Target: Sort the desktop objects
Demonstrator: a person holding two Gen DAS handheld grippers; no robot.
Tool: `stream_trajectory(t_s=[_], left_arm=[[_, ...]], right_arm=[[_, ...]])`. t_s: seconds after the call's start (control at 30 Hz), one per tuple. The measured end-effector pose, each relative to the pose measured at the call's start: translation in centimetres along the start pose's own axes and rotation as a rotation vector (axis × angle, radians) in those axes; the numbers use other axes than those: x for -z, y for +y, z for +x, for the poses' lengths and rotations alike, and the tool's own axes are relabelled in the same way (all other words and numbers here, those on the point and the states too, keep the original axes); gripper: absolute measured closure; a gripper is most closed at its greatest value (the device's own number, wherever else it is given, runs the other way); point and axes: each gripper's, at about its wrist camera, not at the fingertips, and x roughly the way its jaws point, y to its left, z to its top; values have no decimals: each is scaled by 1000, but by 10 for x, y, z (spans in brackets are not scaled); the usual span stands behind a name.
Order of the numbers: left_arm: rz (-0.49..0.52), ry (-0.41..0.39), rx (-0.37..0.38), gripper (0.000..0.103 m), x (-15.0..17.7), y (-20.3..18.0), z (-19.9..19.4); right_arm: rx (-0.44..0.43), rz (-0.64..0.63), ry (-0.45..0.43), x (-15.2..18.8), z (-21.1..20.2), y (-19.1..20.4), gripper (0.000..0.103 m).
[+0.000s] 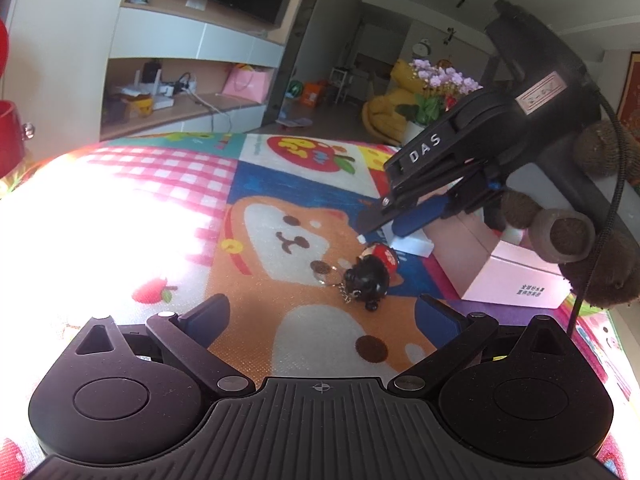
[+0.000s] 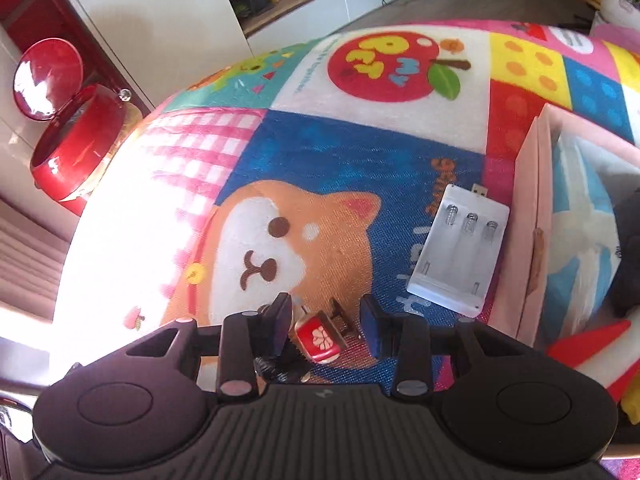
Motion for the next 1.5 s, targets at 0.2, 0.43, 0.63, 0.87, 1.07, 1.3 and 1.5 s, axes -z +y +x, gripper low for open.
stream_trajectory(t_s=[0.2,0.43,0.63,0.87,1.07,1.3,1.5], left_arm=[[2,13,3,2,0,0,2],[-34,9,10,1,0,5,0],[-107,-15,-20,1,-1,15,-4],[-126,1,-12,1,-2,19,-3],[-105,25,-11,1,-3,16,0],[-41,51,5,0,-2,6,4],[35,79,-19,0,-1,-7,7]], right_arm=[[130,-9,-111,-16,-15,-4,66],[201,87,-53,-22,24,-26,83],[85,97,-18,14,7,-12,86],[-9,127,-16,86,-29,-10,86],[37,185,-95,140,-61,-34,86],[260,254,-209,189,-89,-80,86],[483,249,-284,217,-94,-105,66]])
